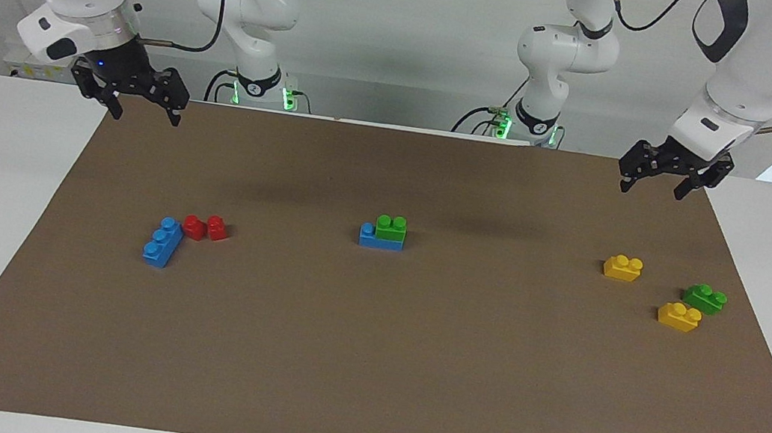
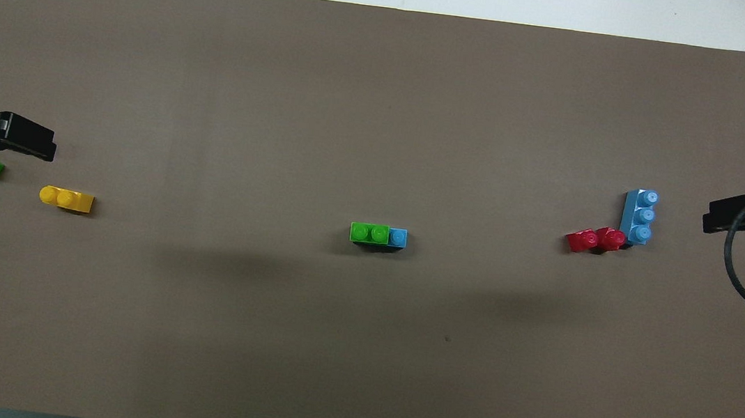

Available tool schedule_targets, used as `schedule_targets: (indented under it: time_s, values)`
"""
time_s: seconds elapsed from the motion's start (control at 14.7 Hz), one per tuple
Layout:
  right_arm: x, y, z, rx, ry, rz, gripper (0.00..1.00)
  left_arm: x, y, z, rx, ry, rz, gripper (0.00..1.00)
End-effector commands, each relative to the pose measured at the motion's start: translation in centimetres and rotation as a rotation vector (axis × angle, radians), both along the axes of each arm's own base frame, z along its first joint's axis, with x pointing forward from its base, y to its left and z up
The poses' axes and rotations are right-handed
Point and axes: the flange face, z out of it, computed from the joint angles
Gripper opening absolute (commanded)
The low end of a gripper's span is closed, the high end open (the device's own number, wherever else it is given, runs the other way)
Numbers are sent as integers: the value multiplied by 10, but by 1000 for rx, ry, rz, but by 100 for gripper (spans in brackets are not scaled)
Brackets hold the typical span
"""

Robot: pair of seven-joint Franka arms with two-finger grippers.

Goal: Remove green block with left arm and hold with right
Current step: 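Raise both grippers and start moving them toward the green-blue brick pair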

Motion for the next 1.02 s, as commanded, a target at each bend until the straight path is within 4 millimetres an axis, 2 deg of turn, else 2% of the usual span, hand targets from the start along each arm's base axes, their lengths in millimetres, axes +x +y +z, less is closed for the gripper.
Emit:
schedule_targets:
  time_s: [0.0,0.61,0.95]
  values:
    - [-1,-3,4,-19,-10,8,100,0,1,4,6,-5,-15,100]
    - [3,1,7,-20,-47,-29,100,-3,2,5,6,-6,-9,100]
    - [6,18,2,-14,-61,-457,100,-10,-4,6,8,3,-21,100]
